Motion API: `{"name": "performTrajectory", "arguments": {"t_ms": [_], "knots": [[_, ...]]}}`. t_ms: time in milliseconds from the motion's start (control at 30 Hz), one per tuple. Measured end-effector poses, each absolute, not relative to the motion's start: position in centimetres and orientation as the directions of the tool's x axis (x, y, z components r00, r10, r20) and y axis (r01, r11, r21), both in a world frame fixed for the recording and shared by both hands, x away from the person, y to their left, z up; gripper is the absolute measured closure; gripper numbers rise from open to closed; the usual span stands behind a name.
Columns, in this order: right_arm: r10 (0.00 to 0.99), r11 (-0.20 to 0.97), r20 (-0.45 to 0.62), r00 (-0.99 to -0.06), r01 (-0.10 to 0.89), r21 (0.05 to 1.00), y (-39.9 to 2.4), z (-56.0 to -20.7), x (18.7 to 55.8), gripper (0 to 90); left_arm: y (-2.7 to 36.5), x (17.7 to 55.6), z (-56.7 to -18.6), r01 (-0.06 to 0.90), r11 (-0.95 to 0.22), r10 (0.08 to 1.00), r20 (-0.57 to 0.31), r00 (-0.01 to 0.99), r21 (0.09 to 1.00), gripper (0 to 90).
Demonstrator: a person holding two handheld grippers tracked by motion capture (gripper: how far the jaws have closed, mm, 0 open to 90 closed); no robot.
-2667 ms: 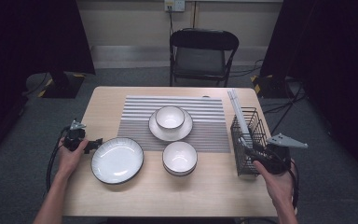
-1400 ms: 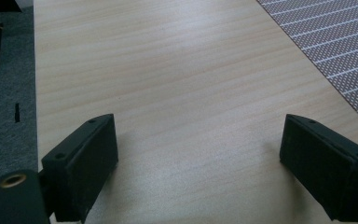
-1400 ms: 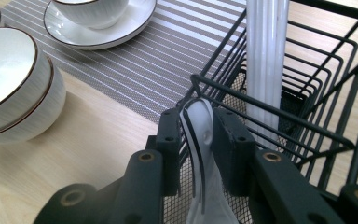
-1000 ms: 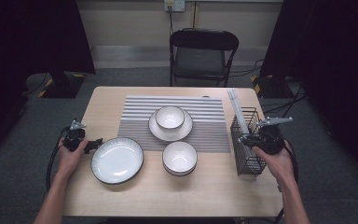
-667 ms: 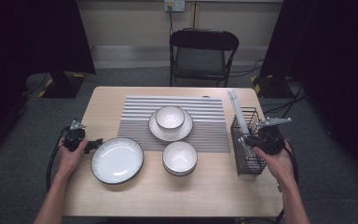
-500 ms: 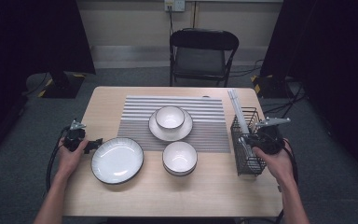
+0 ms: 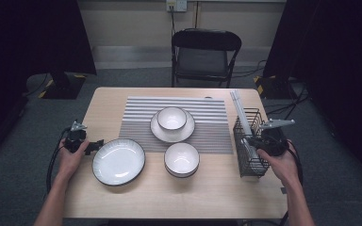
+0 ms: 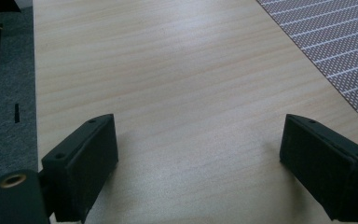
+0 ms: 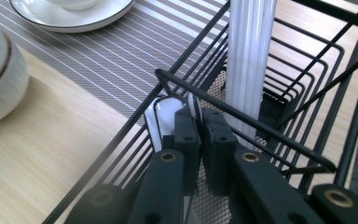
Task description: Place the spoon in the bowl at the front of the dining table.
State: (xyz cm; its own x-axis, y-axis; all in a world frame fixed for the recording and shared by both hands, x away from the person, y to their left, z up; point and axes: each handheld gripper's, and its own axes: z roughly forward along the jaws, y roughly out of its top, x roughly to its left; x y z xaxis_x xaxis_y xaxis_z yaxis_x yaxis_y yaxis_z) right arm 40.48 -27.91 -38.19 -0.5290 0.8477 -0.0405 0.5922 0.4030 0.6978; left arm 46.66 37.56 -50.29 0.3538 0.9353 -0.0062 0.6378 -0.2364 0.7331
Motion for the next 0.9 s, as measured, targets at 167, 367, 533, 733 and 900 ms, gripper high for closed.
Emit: {"name": "performTrajectory", "arguments": {"t_ms": [167, 367, 533, 733, 900], "knots": [[0.850, 0.394, -0.041, -0.525, 0.583, 0.710, -28.3, -38.1, 40.2, 86.0, 37.6, 46.7, -50.3, 0.638, -0.238, 0.935, -0.005, 0.354, 0.733, 10.9], [0.834, 0.399, -0.048, -0.549, 0.541, 0.740, -28.7, -38.2, 39.8, 86.1, 37.6, 46.7, -50.3, 0.638, -0.237, 0.935, -0.006, 0.354, 0.733, 10.9], [0.820, 0.405, -0.041, -0.570, 0.528, 0.747, -28.9, -37.9, 39.7, 86.2, 37.6, 46.7, -50.3, 0.638, -0.237, 0.935, -0.006, 0.354, 0.733, 10.9], [0.812, 0.403, -0.033, -0.583, 0.518, 0.755, -29.3, -37.7, 39.4, 86.1, 37.6, 46.7, -50.3, 0.638, -0.236, 0.935, -0.007, 0.354, 0.733, 10.9], [0.818, 0.374, -0.014, -0.576, 0.513, 0.773, -30.0, -37.4, 39.0, 86.2, 37.5, 46.7, -50.3, 0.638, -0.234, 0.935, -0.009, 0.354, 0.734, 10.7]]}}
